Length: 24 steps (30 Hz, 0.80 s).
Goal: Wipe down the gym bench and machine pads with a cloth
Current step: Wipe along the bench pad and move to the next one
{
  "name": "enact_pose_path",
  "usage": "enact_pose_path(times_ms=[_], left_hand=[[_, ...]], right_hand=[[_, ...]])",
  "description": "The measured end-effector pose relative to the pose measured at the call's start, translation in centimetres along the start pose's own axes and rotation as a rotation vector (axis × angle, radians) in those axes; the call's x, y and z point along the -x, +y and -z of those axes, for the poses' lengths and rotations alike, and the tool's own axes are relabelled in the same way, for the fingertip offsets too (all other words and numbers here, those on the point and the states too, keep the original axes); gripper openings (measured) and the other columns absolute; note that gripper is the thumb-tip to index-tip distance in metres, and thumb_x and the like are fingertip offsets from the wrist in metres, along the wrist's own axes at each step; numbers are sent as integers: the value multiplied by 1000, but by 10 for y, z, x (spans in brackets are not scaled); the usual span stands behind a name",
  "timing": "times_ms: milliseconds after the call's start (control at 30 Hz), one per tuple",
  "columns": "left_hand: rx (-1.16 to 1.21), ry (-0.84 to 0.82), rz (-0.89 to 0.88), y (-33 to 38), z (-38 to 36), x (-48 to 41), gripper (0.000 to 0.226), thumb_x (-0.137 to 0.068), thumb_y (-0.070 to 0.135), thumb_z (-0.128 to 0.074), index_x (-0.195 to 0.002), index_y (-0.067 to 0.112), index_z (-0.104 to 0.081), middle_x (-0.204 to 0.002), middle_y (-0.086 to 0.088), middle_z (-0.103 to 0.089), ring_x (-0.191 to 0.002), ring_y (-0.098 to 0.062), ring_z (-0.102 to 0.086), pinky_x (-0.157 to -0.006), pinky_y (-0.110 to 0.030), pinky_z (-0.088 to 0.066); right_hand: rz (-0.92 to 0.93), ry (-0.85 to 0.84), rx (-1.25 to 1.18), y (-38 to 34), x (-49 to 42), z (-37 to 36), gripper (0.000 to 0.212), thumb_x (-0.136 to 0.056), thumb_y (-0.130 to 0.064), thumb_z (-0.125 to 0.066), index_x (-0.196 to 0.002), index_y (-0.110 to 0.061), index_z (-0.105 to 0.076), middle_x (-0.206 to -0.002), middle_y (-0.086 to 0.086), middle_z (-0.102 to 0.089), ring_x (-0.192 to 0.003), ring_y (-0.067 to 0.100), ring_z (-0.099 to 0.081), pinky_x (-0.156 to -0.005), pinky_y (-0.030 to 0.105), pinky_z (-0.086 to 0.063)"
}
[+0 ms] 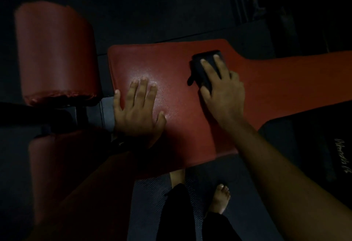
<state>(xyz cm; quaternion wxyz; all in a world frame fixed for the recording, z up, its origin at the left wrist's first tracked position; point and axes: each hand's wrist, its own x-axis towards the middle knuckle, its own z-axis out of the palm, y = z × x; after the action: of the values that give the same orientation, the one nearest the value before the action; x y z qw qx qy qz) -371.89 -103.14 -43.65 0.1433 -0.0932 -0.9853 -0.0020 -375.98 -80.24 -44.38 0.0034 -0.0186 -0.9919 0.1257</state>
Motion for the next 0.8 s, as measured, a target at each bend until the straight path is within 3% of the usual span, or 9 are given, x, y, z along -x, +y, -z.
enact_pose_path(times_ms=[133,267,333,400,467,567,633,700,800], left_hand=[[-86,-167,-28,4,10,-2,71,-88,43,-45,-152,13,-44,-162,-12,-36,-149,-32,-34,-115,-65,-24],[-131,-373,-22,11,23,-23,73,-81,44,-52,-144,7,-46,-154,-20,-41,-140,-39,-39,-108,-67,-30],[-111,-453,7,19,27,-35,72,-78,46,-57,-138,7,-48,-148,-21,-43,-135,-41,-39,-109,-67,-30],[-88,-486,30,27,26,-37,75,-80,48,-55,-142,8,-44,-151,-22,-39,-140,-43,-33,-114,-68,-24],[-69,-515,22,32,22,-35,77,-85,50,-49,-150,9,-38,-158,-22,-31,-148,-42,-23,-118,-68,-15],[-28,-527,19,41,18,-37,76,-89,54,-42,-153,12,-35,-163,-18,-25,-151,-40,-16,-119,-68,-10],[-15,-516,25,42,16,-42,77,-89,56,-41,-152,13,-35,-164,-18,-24,-152,-39,-15,-118,-70,-8],[-30,-524,-4,46,13,-47,77,-90,56,-39,-153,13,-33,-164,-19,-21,-153,-38,-12,-117,-71,-7],[-39,-546,-11,57,7,-56,77,-92,55,-36,-155,12,-29,-165,-19,-19,-154,-39,-10,-118,-71,-6]], right_hand=[[-486,-40,-68,-10,45,4,69,-98,-39,-53,-160,-35,-25,-168,2,-18,-121,37,-47,-94,46,-42],[-157,-20,-68,-39,90,4,76,-83,-35,-73,-153,-31,-43,-162,6,-36,-111,41,-55,-78,45,-47],[90,-50,-19,-26,81,8,78,-81,-36,-74,-152,-33,-43,-161,5,-36,-112,41,-54,-75,45,-47],[155,-89,43,-1,63,10,77,-85,-38,-71,-154,-36,-37,-164,3,-32,-116,39,-52,-80,45,-47],[-23,-87,40,17,57,10,75,-89,-37,-66,-156,-37,-33,-165,1,-28,-119,39,-52,-84,47,-47],[-535,-11,-82,18,81,1,71,-93,-36,-61,-157,-36,-32,-166,1,-25,-122,39,-49,-91,52,-45],[-748,21,-133,-5,104,0,69,-91,-34,-63,-155,-34,-38,-165,2,-30,-122,42,-49,-92,54,-44],[-652,65,-139,-27,115,0,66,-83,-33,-65,-148,-31,-52,-157,5,-44,-109,44,-57,-83,52,-49],[-193,65,-112,-24,104,-2,57,-82,-40,-54,-138,-30,-61,-147,6,-56,-93,41,-62,-69,43,-51]])
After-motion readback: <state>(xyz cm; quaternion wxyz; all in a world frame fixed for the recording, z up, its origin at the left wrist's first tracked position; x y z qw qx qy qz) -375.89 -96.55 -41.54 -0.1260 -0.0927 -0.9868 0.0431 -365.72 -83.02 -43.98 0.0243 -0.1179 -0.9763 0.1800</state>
